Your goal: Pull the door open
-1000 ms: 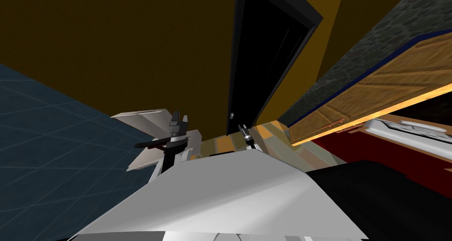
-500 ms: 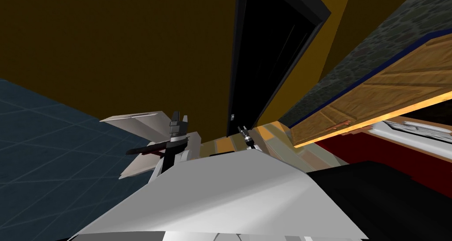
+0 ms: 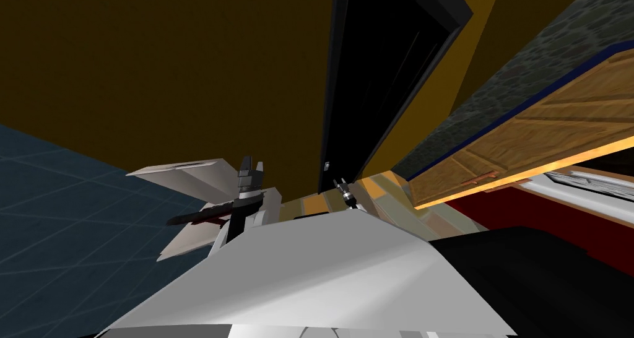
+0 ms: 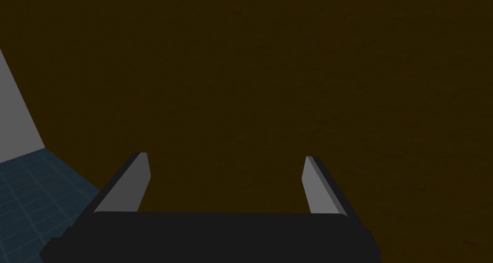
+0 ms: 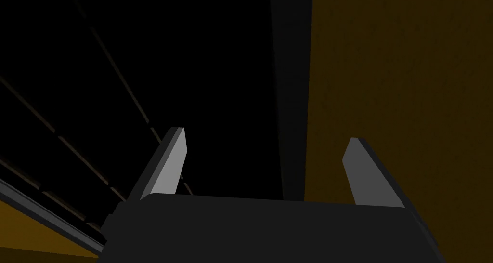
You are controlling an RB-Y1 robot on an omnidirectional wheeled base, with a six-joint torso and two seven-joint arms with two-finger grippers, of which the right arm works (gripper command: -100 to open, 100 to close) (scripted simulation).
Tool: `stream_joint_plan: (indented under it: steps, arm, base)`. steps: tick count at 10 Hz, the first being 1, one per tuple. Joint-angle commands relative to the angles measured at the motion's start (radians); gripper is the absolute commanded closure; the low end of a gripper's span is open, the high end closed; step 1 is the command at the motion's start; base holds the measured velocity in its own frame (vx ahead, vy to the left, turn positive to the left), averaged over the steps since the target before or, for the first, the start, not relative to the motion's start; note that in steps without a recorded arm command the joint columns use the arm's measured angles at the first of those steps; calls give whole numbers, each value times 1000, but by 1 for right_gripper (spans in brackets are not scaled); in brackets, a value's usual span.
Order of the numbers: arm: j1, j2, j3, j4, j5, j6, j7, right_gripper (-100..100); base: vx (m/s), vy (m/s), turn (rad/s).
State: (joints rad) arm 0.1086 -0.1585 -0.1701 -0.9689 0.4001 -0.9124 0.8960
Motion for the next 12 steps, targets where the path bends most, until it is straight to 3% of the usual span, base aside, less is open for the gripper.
stream_joint_plan:
  steps: [1,9,12]
  arm:
    - [-12,-3,-6,36,9,-8,30,-100]
    - [-58,-14,-29,189,48,-43,156,-100]
    - [-69,-16,-34,223,56,-51,184,-100]
  base:
    - [105,4,-4]
    - [101,2,-4]
    - [92,2,-2]
